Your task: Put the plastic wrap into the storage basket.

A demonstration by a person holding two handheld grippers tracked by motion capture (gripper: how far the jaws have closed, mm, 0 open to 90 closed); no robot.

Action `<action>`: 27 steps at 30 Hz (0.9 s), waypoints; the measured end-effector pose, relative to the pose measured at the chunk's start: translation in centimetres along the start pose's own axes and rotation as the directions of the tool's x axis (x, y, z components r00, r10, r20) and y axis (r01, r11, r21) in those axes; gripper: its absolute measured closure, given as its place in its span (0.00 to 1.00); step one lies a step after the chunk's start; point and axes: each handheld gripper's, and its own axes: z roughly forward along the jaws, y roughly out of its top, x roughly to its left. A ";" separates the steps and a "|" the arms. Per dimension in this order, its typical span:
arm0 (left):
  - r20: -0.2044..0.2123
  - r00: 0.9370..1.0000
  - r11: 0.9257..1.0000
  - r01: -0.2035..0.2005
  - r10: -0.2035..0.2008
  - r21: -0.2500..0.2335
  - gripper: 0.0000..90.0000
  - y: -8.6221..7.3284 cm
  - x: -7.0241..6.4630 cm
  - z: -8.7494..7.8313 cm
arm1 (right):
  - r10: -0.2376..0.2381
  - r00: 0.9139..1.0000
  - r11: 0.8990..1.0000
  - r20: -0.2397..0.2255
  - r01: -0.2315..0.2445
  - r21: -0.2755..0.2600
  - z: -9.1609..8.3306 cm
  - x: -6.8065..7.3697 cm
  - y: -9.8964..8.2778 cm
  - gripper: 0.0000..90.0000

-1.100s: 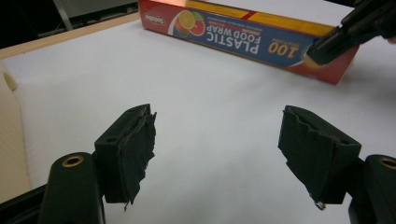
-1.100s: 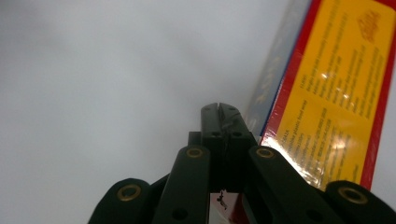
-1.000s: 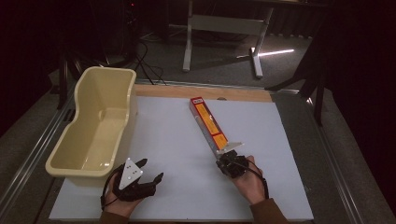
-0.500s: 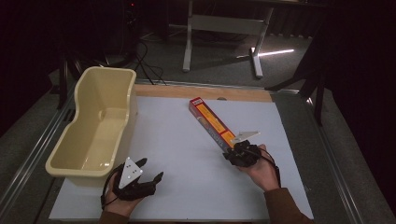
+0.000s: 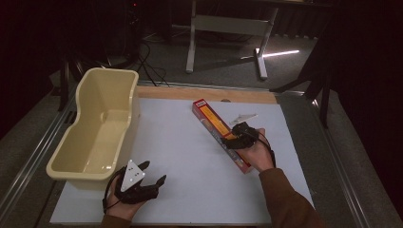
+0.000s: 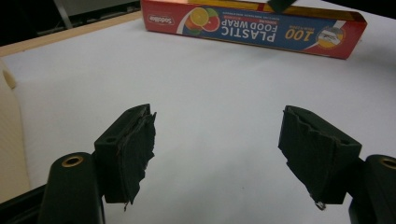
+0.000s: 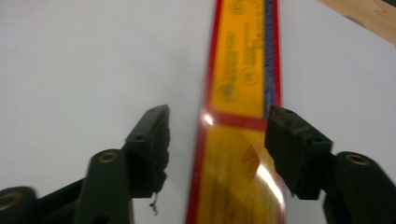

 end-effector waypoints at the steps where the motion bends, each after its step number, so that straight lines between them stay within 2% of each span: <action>1: 0.001 1.000 1.000 -0.001 0.001 0.000 0.29 0.0 0.0 0.0 | 0.005 1.000 1.000 0.006 -0.005 0.004 0.4 -0.3 0.3 0.42; 5: 0.002 1.000 1.000 -0.003 0.003 0.004 0.29 0.0 0.0 0.1 | 0.031 1.000 0.999 0.004 -0.031 0.032 1.6 -1.2 1.1 0.38; 9: 0.004 1.000 1.000 -0.004 0.004 0.007 0.29 0.0 0.0 0.1 | 0.028 1.000 0.997 -0.009 -0.028 0.073 3.0 -1.7 2.0 0.33; 12: 0.004 1.000 1.000 -0.005 0.005 0.008 0.29 0.0 0.0 0.1 | 0.028 1.000 0.995 -0.011 -0.027 0.100 3.7 -1.8 2.5 0.33; 13: 0.005 1.000 1.000 -0.004 0.004 0.008 0.29 0.0 0.0 0.1 | 0.038 0.999 0.990 -0.010 -0.037 0.138 4.5 -2.0 2.8 0.34; 15: 0.006 1.000 1.000 -0.004 0.004 0.009 0.29 0.0 0.0 0.0 | 0.037 0.999 0.985 0.000 -0.036 0.171 5.0 -2.2 2.8 0.33; 16: 0.006 1.000 1.000 -0.003 0.003 0.006 0.29 0.0 0.0 0.0 | 0.045 0.999 0.983 -0.008 -0.043 0.179 5.2 -2.3 2.8 0.35; 17: 0.007 1.000 1.000 -0.003 0.003 0.005 0.29 0.0 0.0 0.0 | 0.070 0.997 0.980 -0.045 -0.060 0.191 5.4 -2.5 2.8 0.40; 18: 0.006 1.000 1.000 -0.003 0.003 0.004 0.29 0.0 0.0 0.0 | 0.081 0.995 0.978 -0.059 -0.068 0.196 5.4 -2.6 2.8 0.40; 21: 0.004 1.000 1.000 -0.002 0.002 0.006 0.29 0.0 0.1 -0.1 | 0.111 0.992 0.973 -0.061 -0.096 0.211 5.3 -2.7 2.8 0.42; 24: 0.004 1.000 1.000 0.000 0.000 0.003 0.29 0.0 0.1 -0.1 | 0.106 0.993 0.964 -0.044 -0.092 0.248 4.9 -2.5 2.8 0.42; 27: 0.002 1.000 1.000 0.000 0.000 0.004 0.29 -0.1 0.1 -0.1 | 0.089 0.996 0.948 -0.030 -0.076 0.310 4.0 -1.9 2.3 0.42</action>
